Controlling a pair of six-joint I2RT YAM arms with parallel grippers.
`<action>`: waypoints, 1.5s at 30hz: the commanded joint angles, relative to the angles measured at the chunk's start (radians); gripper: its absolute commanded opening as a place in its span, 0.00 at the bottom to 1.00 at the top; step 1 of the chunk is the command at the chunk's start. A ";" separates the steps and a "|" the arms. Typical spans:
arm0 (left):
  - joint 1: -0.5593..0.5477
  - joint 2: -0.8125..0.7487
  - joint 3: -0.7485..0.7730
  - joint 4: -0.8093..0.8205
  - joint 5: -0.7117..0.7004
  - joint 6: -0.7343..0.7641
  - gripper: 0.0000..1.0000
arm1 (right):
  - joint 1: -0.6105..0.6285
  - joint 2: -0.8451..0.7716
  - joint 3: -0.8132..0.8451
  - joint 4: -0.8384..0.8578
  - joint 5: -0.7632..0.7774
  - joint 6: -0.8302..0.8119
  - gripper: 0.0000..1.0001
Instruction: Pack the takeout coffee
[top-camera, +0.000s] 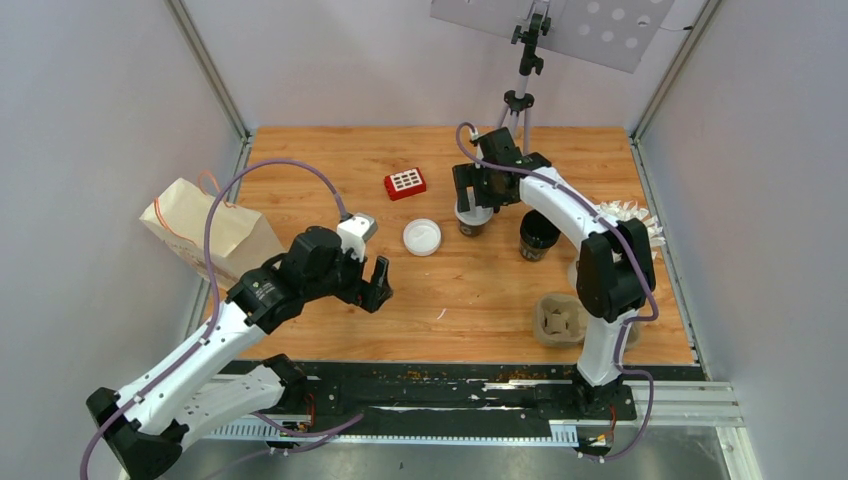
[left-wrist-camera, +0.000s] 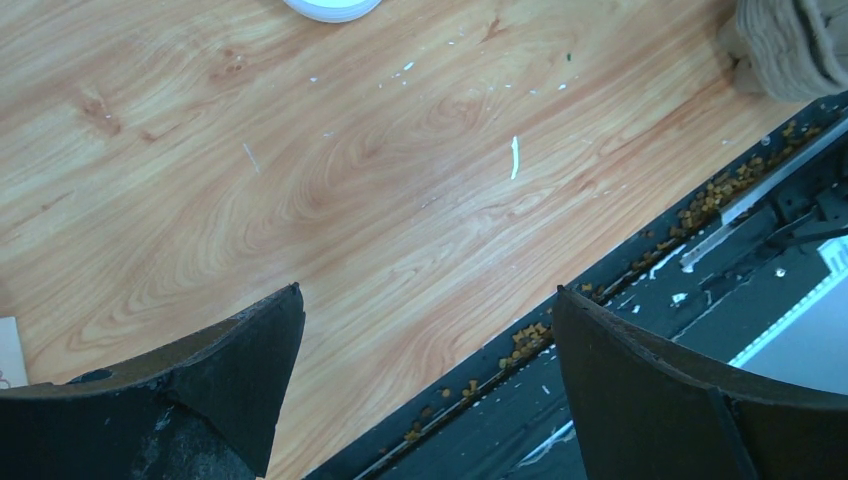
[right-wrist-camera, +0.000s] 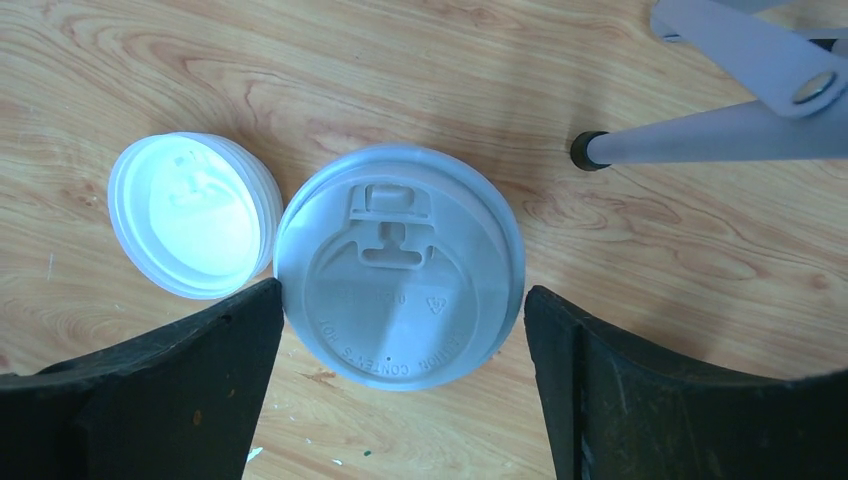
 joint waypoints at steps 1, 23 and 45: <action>0.005 -0.009 -0.005 0.081 -0.002 0.110 1.00 | -0.006 -0.017 0.074 -0.053 0.017 -0.007 0.93; 0.005 -0.086 -0.142 0.147 -0.052 0.220 1.00 | -0.005 -0.170 0.031 -0.126 -0.011 -0.018 0.74; 0.003 -0.148 -0.158 0.155 -0.045 0.228 1.00 | -0.089 -0.258 -0.054 -0.236 0.188 -0.101 0.41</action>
